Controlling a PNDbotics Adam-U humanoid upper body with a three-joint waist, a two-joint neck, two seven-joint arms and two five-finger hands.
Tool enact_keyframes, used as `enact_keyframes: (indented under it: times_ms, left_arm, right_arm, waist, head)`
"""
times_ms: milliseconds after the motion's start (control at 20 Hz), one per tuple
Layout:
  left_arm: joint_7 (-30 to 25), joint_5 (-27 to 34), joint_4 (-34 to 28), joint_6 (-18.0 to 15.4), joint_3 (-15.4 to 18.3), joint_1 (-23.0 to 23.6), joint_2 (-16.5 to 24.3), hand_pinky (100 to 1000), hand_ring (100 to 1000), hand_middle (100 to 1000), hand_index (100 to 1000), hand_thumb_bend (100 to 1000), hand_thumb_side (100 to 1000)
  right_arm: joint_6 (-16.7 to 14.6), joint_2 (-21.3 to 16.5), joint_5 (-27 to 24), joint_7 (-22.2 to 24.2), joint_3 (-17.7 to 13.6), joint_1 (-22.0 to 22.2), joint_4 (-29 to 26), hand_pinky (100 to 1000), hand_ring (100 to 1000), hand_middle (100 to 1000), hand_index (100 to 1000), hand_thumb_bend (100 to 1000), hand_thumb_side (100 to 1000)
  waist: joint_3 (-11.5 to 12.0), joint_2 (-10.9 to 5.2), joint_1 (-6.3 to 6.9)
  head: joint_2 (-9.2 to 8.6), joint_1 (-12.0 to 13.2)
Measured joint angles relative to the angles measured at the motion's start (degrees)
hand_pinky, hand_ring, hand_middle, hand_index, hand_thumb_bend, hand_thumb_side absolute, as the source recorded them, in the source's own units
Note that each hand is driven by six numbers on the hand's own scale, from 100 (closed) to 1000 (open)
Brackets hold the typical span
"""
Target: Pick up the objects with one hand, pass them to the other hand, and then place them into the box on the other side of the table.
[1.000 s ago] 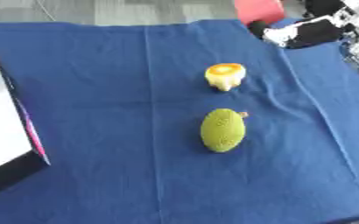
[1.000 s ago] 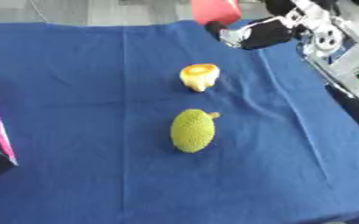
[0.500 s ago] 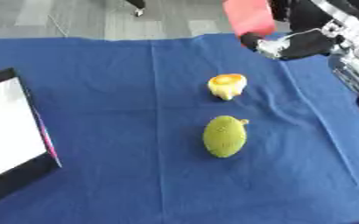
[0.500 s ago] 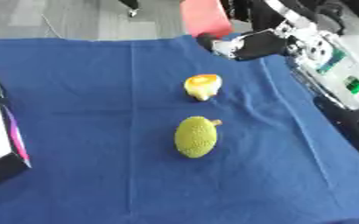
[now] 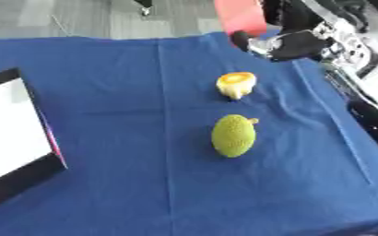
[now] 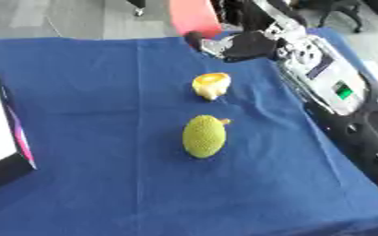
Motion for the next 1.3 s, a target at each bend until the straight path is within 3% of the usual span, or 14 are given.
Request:
enact_keyframes:
  times_ms: [250,700,1300]
  left_arm:
    - [-2.45,-5.09,1.73,0.75,-3.03,-4.27,0.05,895,869,952,775,215,478]
    - [-10.99,-16.17,6.58,1.10,-9.04,-11.36,0.51,888,868,942,789,235,455]
    - [-22.64,-27.15,14.93,2.42,-17.19,-18.53,-2.46,891,871,951,815,266,515]
  right_arm:
    - [2.49,3.29,3.25,-2.23,3.26,-1.68,0.00,699,692,534,611,100,100]
    - [7.67,7.60,3.51,-6.97,7.36,-3.86,1.92,694,696,538,613,100,100]
    - [9.32,10.09,6.79,-7.93,10.73,-5.67,4.31,692,696,537,613,100,100]
  waist:
    - [0.32,-0.38,0.00]
    - [1.03,-0.45,0.00]
    - [2.09,-0.45,0.36]
  head:
    - [0.02,-0.70]
    - [0.02,-1.77]
    - [0.03,-2.37]
